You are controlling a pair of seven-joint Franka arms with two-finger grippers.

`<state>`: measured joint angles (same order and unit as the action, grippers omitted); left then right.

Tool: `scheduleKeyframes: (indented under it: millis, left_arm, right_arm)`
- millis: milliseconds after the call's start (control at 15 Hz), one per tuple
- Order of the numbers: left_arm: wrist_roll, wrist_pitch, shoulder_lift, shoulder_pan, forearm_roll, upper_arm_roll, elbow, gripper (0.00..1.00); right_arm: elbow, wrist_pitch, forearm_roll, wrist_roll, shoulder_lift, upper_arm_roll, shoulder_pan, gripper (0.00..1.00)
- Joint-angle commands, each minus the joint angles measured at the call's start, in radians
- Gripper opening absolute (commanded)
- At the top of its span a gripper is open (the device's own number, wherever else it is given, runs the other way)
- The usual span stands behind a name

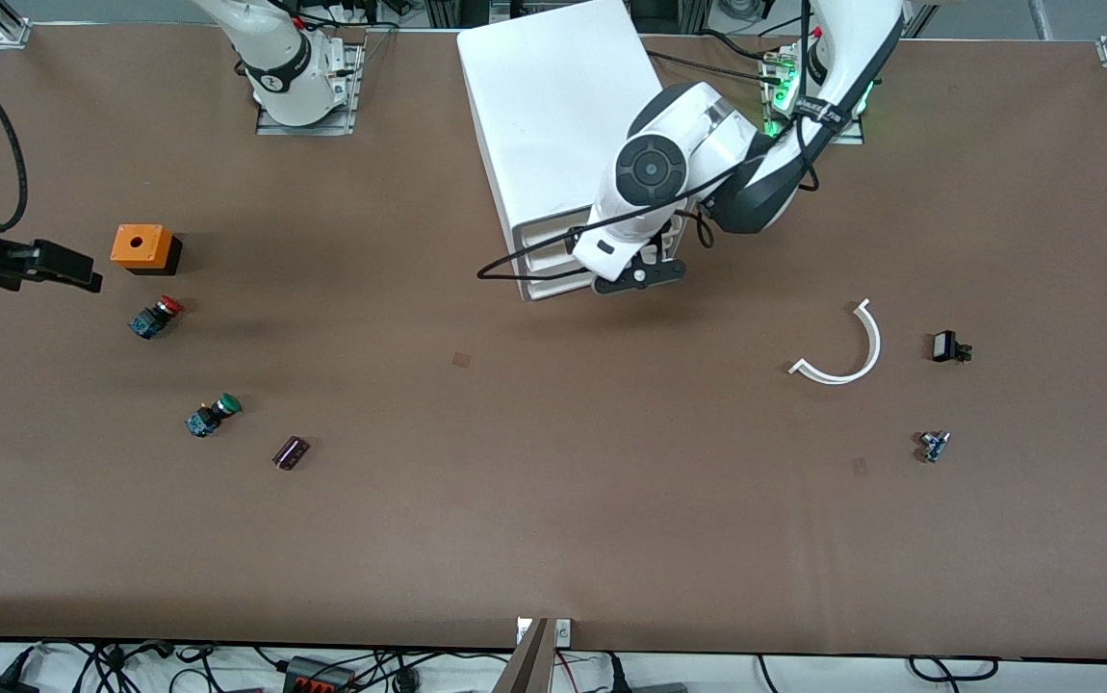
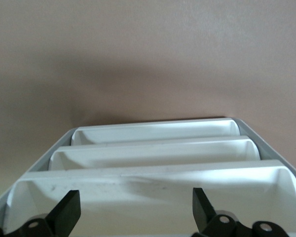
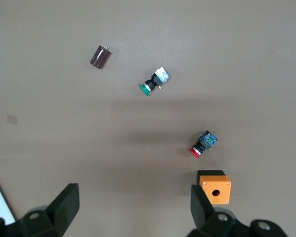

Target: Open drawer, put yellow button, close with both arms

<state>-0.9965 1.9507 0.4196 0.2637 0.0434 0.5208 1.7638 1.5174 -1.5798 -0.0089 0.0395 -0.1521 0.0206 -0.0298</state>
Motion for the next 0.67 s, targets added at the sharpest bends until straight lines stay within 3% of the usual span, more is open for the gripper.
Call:
scheduleKeyframes:
  millis: [0, 400, 600]
  left_arm:
    - [-0.019, -0.019, -0.035, -0.012, -0.014, 0.024, 0.028, 1.00]
    - [0.002, -0.026, -0.036, -0.020, -0.022, 0.013, 0.011, 1.00]
    - [0.059, -0.036, -0.036, -0.075, -0.132, 0.011, -0.047, 1.00]
  right_arm:
    - [0.087, -0.035, -0.022, 0.016, 0.072, -0.014, -0.004, 1.00]
    - [0.075, -0.043, -0.013, 0.011, 0.066, -0.016, -0.004, 1.00]
    - [0.073, -0.046, -0.017, 0.010, 0.074, -0.014, -0.004, 1.00]
